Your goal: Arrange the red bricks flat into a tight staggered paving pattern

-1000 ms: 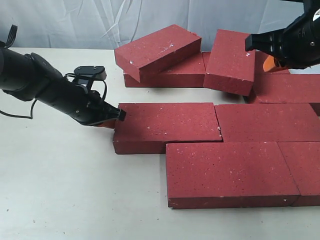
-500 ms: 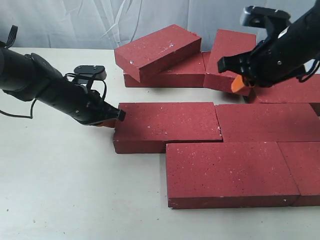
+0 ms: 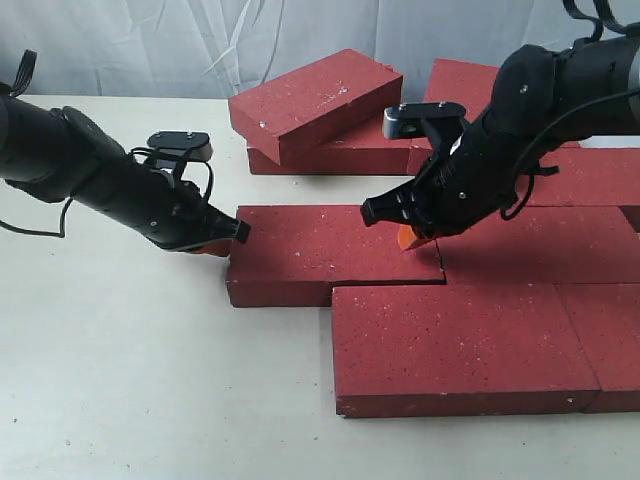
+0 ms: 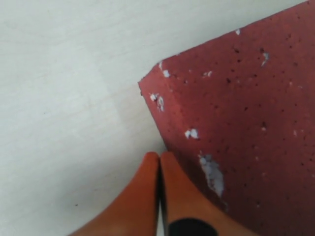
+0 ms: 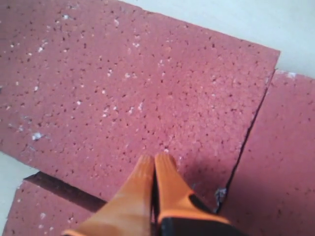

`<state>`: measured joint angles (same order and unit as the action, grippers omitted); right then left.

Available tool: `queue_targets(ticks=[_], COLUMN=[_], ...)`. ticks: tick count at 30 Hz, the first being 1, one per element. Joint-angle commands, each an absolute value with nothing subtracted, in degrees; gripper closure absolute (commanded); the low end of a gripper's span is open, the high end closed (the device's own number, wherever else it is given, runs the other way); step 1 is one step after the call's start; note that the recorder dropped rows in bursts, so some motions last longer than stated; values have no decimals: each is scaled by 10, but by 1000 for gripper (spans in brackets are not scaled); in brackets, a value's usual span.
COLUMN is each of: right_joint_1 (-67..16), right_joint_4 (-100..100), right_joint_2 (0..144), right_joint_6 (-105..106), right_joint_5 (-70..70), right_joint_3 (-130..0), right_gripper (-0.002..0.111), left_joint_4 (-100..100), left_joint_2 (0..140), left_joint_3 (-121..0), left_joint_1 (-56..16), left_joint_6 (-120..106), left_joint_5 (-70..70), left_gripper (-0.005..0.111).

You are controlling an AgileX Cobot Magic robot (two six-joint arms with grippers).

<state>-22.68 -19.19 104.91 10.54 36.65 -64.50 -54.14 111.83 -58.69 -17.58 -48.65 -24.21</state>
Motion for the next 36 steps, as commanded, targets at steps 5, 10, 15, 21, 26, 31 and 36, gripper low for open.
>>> queue_targets(ticks=[5, 10, 15, 21, 26, 31, 36], right_joint_1=[-228, -228, -228, -228, -228, -228, -228], right_joint_4=[-196, -200, -200, -200, -200, -200, -200], right_joint_2=[1079, 1088, 1098, 1108, 1117, 1135, 1147], right_joint_6=[109, 109, 109, 105, 83, 68, 67], right_joint_5=[333, 308, 310, 306, 295, 294, 287], right_joint_3=[-644, -646, -667, -690, -703, -724, -738], right_gripper=[109, 109, 109, 109, 109, 109, 109], left_joint_4=[-540, -540, -540, -540, -544, -547, -540], left_joint_2=[1119, 1119, 1119, 1119, 1133, 1164, 1180], left_joint_3=[-590, -590, -590, -590, -607, -654, -694], left_joint_1=[-177, -177, -177, -177, -177, -177, -177], left_joint_6=[-481, -481, -480, -480, -480, -464, -440], left_joint_5=[-229, -221, -200, -172, -194, -220, -223], left_gripper=[107, 107, 107, 107, 107, 107, 107])
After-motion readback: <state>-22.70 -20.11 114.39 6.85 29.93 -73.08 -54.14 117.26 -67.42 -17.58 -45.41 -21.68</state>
